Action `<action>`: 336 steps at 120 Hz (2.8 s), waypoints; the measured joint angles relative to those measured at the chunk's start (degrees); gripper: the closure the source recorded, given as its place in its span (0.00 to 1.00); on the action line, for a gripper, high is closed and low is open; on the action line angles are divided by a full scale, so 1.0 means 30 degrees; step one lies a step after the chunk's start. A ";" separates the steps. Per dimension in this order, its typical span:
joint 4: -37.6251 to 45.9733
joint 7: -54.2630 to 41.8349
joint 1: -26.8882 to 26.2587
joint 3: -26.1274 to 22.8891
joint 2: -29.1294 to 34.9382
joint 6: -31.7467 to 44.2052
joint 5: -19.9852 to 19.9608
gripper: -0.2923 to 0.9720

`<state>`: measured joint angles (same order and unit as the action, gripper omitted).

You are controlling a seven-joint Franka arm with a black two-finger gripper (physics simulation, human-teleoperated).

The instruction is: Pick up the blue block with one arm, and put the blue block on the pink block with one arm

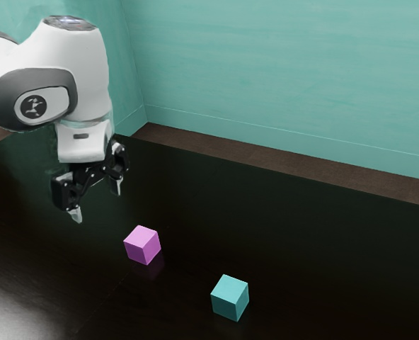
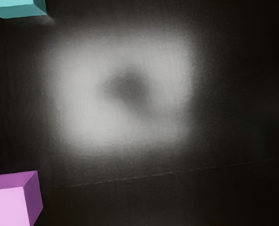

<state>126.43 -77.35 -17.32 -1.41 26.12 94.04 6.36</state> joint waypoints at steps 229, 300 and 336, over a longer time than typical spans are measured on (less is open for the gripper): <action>-0.0264 -2.9434 -0.0010 -0.2722 -1.2111 1.4677 -0.3850 0.23; -0.1487 -2.8722 -0.0026 -0.2927 -1.3650 1.4250 -0.4041 0.23; -0.1558 -2.8456 -0.0026 -0.2900 -1.4174 1.4270 -0.4175 0.23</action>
<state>121.76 -162.72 -17.40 -10.11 -16.40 136.85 -6.17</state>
